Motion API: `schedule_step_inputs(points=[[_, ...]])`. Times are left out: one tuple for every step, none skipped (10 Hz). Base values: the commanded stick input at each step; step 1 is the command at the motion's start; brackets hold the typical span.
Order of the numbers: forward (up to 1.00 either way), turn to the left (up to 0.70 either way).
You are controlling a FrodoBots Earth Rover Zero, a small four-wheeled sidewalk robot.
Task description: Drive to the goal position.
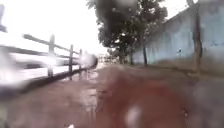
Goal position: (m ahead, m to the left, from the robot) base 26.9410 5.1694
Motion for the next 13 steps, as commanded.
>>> schedule_step_inputs(points=[[1.00, 0.00], [1.00, 0.00], [1.00, 0.00], [1.00, 0.00], [1.00, 0.00], [1.00, 0.00], [1.00, 0.00], [1.00, 0.00], [1.00, -0.02], [1.00, -0.11], [1.00, -0.09], [1.00, 0.00], [1.00, 0.00]])
